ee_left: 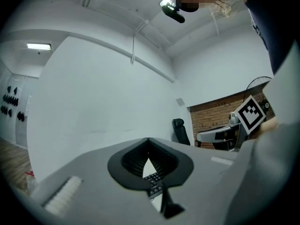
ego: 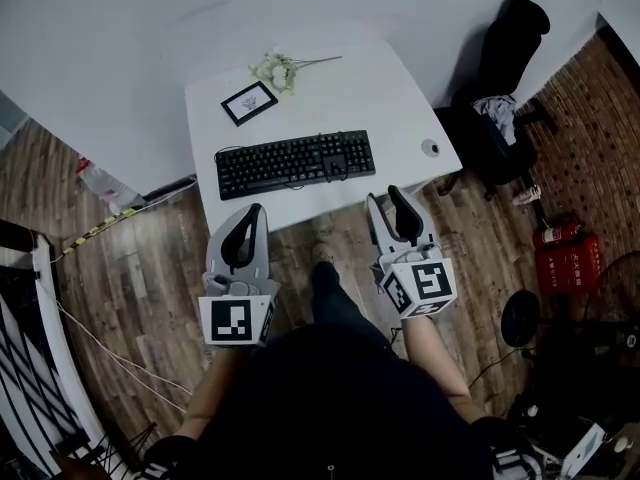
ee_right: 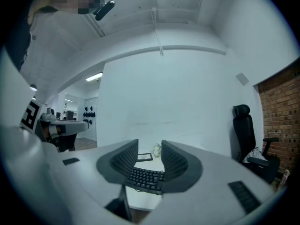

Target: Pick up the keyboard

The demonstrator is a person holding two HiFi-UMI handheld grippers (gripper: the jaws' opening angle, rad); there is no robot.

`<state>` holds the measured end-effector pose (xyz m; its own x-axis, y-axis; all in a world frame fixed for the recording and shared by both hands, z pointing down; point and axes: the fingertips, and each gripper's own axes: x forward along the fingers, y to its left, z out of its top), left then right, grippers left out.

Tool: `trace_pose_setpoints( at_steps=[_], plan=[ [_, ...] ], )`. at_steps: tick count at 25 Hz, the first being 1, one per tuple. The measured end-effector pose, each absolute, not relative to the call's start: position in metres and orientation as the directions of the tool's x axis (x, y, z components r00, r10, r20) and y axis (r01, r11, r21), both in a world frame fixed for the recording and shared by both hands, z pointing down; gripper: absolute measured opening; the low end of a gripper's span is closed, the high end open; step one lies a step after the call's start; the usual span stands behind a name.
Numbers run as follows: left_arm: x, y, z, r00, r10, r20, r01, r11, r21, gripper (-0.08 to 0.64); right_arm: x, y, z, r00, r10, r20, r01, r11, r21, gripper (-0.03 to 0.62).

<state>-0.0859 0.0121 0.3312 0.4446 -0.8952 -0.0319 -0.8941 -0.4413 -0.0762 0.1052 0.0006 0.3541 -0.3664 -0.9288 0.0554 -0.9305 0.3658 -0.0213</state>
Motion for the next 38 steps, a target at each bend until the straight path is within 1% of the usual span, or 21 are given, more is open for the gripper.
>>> trace_pose_setpoints(
  at_steps=[12,19,29,34,38],
  plan=[
    [-0.057,-0.127,0.345,0.37,-0.929,0.019,-0.927,-0.371,-0.058,0.012,0.144,-0.143,0.398,-0.445,-0.881,0.163,-0.895,0.441,-0.061,0.143],
    [-0.05,-0.185,0.369,0.333,-0.94,0.078,-0.941,-0.337,-0.038,0.011,0.154,-0.2,0.447,-0.483,-0.832,0.271,-0.873,0.483,-0.072,0.143],
    [-0.043,-0.233,0.394,0.323,-0.938,0.126,-0.944,-0.33,-0.033,0.012,0.167,-0.233,0.523,-0.5,-0.741,0.448,-0.854,0.508,-0.113,0.146],
    [-0.041,-0.244,0.391,0.317,-0.942,0.113,-0.946,-0.322,-0.032,0.011,0.168,-0.233,0.558,-0.527,-0.669,0.524,-0.836,0.521,-0.175,0.161],
    [-0.044,-0.248,0.391,0.306,-0.943,0.132,-0.949,-0.313,-0.037,0.011,0.167,-0.232,0.585,-0.541,-0.615,0.574,-0.829,0.505,-0.24,0.176]
  ],
)
